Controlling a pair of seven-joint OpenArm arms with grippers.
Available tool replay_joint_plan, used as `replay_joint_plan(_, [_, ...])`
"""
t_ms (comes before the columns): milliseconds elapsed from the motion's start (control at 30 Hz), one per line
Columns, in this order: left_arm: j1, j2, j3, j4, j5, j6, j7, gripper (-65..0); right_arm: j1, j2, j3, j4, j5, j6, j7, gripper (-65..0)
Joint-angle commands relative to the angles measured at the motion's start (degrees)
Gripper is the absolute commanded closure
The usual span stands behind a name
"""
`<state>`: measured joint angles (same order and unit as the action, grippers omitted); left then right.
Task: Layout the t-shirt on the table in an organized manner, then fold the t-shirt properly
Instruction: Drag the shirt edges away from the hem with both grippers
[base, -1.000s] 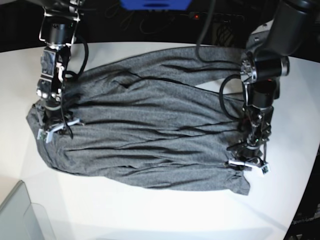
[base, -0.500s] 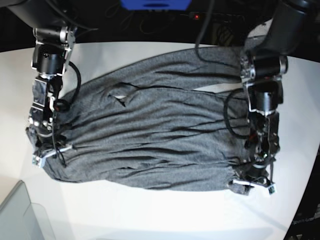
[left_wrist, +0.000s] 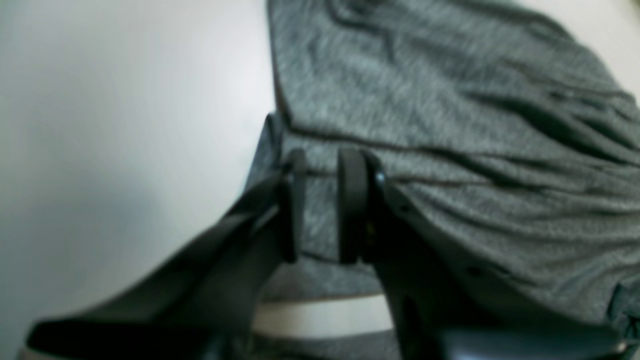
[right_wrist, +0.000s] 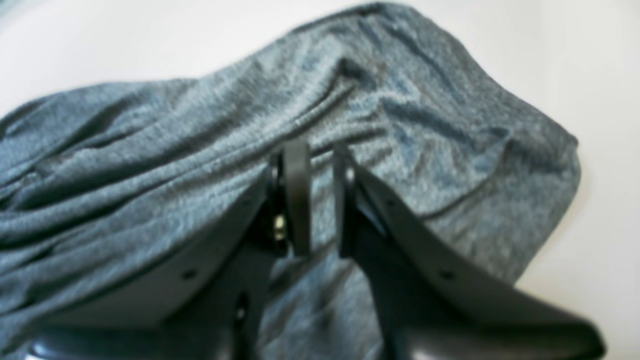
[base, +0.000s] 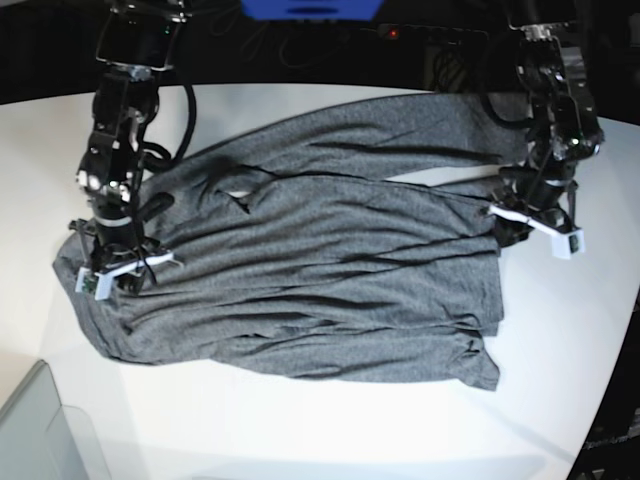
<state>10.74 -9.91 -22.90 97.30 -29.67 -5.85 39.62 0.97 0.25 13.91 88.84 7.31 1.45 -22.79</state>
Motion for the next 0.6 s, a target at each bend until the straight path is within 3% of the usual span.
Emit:
replay_joint_plan(0, [0.3,-0.7,-1.9,2.4,-0.5,-0.1,-1.9,-16.5,-0.4,0.1,0.0,1.3,0.2,0.1,1.0,-7.4])
replay_joint_plan(133, [2.2,1.9,-5.5,2.9,0.0,-0.1,-1.8,-31.1,-1.6,-0.2,0.0,1.4,0.3,0.1,1.0,-7.4])
replay_joint_plan(567, [-0.7,2.3,-4.6,-10.0,0.1,-0.1,-2.3,-32.0,-4.6,0.0,0.1,1.4,0.3,0.1,1.0,-7.3])
